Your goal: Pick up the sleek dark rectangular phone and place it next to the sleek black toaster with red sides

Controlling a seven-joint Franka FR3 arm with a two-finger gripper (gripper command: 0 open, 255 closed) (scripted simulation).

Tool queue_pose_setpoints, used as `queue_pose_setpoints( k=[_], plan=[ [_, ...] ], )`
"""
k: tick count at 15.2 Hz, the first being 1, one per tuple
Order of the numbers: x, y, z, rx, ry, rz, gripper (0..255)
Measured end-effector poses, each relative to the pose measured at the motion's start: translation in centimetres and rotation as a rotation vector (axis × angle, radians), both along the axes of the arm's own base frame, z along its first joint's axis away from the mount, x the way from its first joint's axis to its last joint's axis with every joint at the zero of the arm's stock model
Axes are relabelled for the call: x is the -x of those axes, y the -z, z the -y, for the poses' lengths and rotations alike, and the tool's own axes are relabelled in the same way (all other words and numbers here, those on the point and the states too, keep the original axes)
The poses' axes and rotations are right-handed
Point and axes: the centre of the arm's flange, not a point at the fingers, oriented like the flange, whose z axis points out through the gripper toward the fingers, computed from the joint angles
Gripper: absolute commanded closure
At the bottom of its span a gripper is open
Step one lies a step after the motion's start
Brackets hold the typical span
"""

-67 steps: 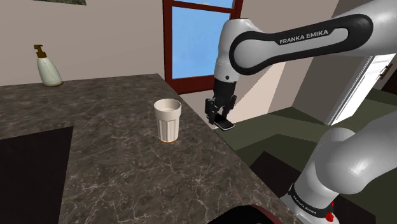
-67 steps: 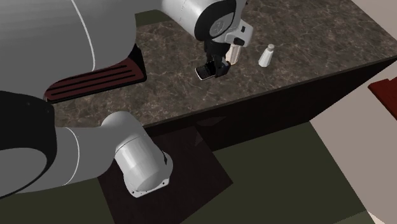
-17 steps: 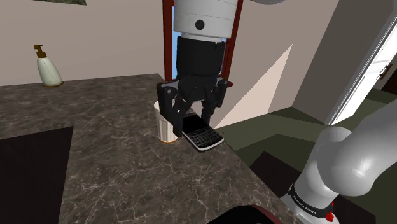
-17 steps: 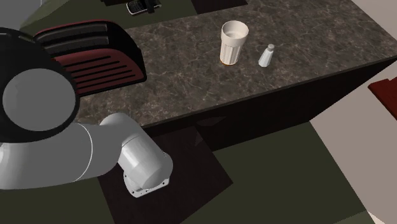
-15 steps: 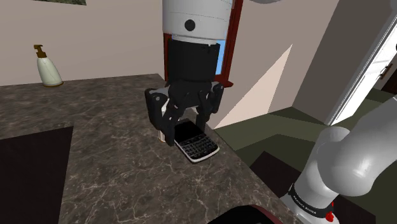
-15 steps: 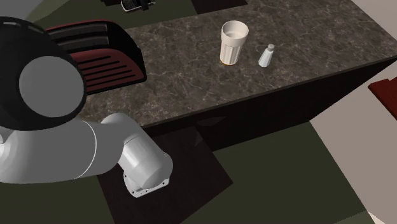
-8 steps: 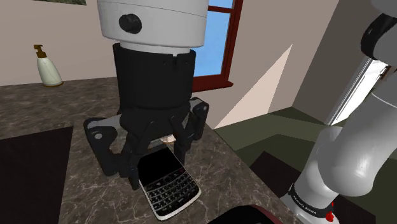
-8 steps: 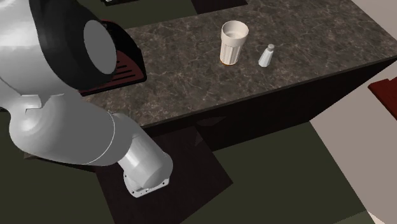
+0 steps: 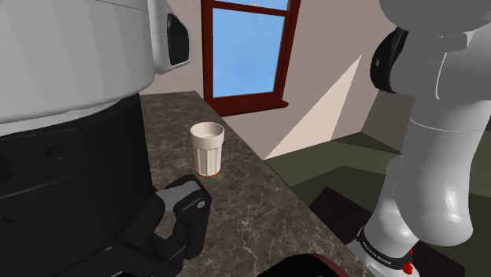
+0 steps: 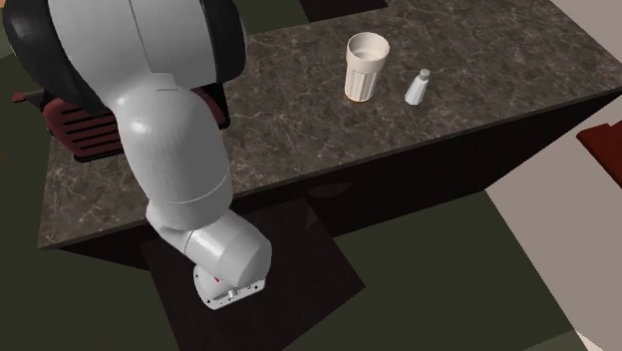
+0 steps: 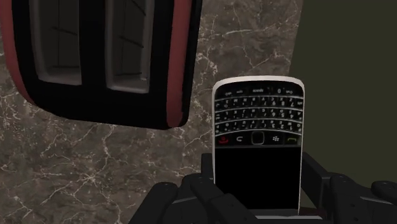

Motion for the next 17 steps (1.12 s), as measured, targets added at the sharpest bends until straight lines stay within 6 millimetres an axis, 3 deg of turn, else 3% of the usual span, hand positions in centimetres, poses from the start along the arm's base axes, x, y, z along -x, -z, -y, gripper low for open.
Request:
queue_pose_setpoints(
  k=[2,5,17],
  plan=[
    [1.0,0.3,-2.3,0.0,0.003,0.001,255],
    [1.3,1.6,-3.2,0.002,0.005,0.002,255],
    [1.3,8.0,-3.2,0.002,0.006,0.002,255]
  ],
)
